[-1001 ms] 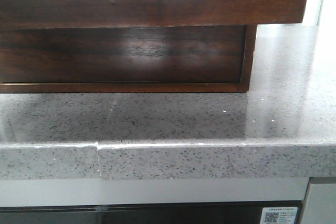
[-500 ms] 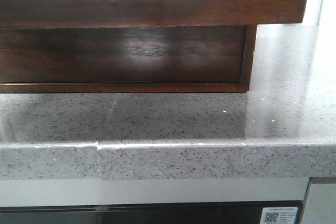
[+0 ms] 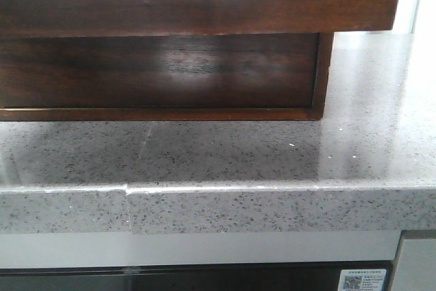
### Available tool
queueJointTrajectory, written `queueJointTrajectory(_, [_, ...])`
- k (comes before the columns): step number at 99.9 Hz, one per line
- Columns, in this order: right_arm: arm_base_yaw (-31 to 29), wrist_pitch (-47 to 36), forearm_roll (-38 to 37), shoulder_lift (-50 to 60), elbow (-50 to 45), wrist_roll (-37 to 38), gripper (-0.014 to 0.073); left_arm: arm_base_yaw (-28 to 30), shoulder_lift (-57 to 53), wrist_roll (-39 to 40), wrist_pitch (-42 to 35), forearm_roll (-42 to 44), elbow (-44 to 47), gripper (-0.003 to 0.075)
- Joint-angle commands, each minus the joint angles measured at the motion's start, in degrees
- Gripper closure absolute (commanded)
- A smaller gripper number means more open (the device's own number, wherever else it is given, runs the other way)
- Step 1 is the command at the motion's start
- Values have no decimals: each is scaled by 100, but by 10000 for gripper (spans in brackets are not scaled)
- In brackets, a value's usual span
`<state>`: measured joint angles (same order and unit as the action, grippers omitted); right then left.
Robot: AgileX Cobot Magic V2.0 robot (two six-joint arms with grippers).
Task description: Put scissors in drawer with both arms
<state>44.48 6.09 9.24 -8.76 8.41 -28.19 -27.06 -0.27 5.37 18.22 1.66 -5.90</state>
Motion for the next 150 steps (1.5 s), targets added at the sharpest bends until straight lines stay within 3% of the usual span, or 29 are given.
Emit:
queueJointTrajectory(1, [6,-518,18,-50,137,15,635,298,-161,40,-442,-58,59,742])
queueJointTrajectory(26, [6,-518,18,-50,137,15,634,1277,-161,40,-1124,-58,719,742])
queueJointTrajectory(69, [6,-518,18,-50,137,15,635,2743,-161,40,-932,-58,706,742])
queueJointTrajectory(81, [6,-518,18,-50,137,15,634,2784,-161,40,-300,-58,706,742])
queueJointTrajectory(150, [6,-518,18,-50,137,15,635,2772,-161,40,-304,-72,706,742])
